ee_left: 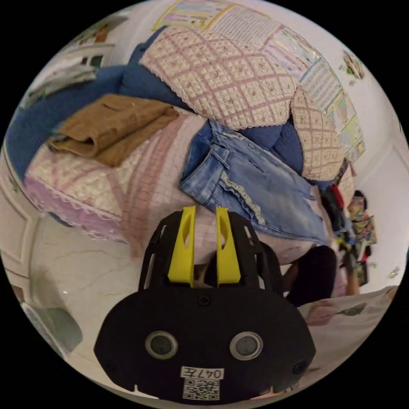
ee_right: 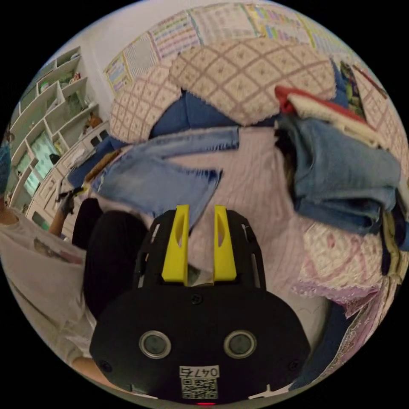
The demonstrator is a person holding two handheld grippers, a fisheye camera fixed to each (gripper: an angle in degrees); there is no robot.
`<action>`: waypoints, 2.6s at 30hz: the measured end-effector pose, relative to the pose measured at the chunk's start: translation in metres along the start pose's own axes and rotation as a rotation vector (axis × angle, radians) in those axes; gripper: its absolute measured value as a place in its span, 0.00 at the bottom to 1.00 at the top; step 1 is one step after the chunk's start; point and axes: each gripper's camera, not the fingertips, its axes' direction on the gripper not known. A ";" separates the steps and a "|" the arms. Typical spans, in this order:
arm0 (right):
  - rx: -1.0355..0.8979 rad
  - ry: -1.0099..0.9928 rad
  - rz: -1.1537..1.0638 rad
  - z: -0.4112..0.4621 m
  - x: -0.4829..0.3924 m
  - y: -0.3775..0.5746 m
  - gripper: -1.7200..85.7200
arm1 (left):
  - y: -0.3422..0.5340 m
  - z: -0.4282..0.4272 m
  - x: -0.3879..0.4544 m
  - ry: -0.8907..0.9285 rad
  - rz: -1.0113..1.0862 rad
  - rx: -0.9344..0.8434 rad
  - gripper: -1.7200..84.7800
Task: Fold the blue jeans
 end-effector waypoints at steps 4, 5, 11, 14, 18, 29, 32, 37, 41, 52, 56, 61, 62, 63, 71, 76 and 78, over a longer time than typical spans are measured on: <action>0.055 -0.065 0.095 0.042 0.008 -0.095 0.06 | -0.037 -0.043 0.060 -0.094 0.190 0.099 0.08; 0.047 -0.061 0.165 0.067 0.018 -0.118 0.08 | -0.053 -0.052 0.074 -0.022 0.216 0.133 0.07; -0.039 -0.143 0.719 0.180 0.107 -0.167 0.09 | -0.118 -0.063 0.099 0.511 0.141 0.392 0.02; -0.016 -0.123 0.835 0.196 0.119 -0.177 0.05 | -0.141 -0.036 0.093 0.827 0.123 0.432 0.01; 0.130 -0.157 0.583 0.187 0.062 -0.236 0.02 | -0.153 -0.001 0.088 0.891 0.114 0.403 0.01; -0.291 -0.335 -0.642 0.281 -0.297 -0.300 0.02 | -0.198 -0.016 0.089 0.720 0.140 0.458 0.01; -0.191 -0.288 -0.516 0.258 -0.261 -0.326 0.02 | -0.212 -0.020 0.095 0.743 0.167 0.439 0.01; 0.023 -0.265 0.020 0.165 -0.092 -0.329 0.01 | -0.232 -0.026 0.101 0.768 0.177 0.433 0.01; 0.094 -0.164 0.423 0.106 0.029 -0.258 0.02 | -0.249 -0.026 0.115 0.768 0.199 0.400 0.01; 0.202 -0.006 0.391 -0.027 0.013 -0.182 0.06 | -0.265 -0.047 0.164 0.651 0.284 0.415 0.01; 0.420 0.110 0.046 -0.127 -0.100 -0.161 0.05 | -0.256 -0.094 0.219 0.460 0.454 0.451 0.01; 0.471 0.099 -0.195 -0.172 -0.205 -0.086 0.04 | -0.227 -0.189 0.251 0.144 0.509 0.643 0.01; 0.441 0.063 -0.205 -0.173 -0.220 -0.068 0.04 | -0.219 -0.205 0.251 0.089 0.524 0.658 0.01; 0.426 0.045 -0.202 -0.173 -0.227 -0.059 0.04 | -0.212 -0.217 0.249 0.037 0.547 0.648 0.01; 0.203 0.007 -0.309 -0.178 -0.292 -0.054 0.06 | -0.155 -0.208 0.231 -0.148 0.526 0.415 0.01; 0.145 0.043 -0.374 -0.172 -0.326 -0.084 0.08 | -0.130 -0.155 0.255 -0.209 0.568 0.328 0.04; 0.085 0.072 -0.370 -0.162 -0.335 -0.095 0.08 | -0.129 -0.104 0.270 -0.196 0.698 0.199 0.08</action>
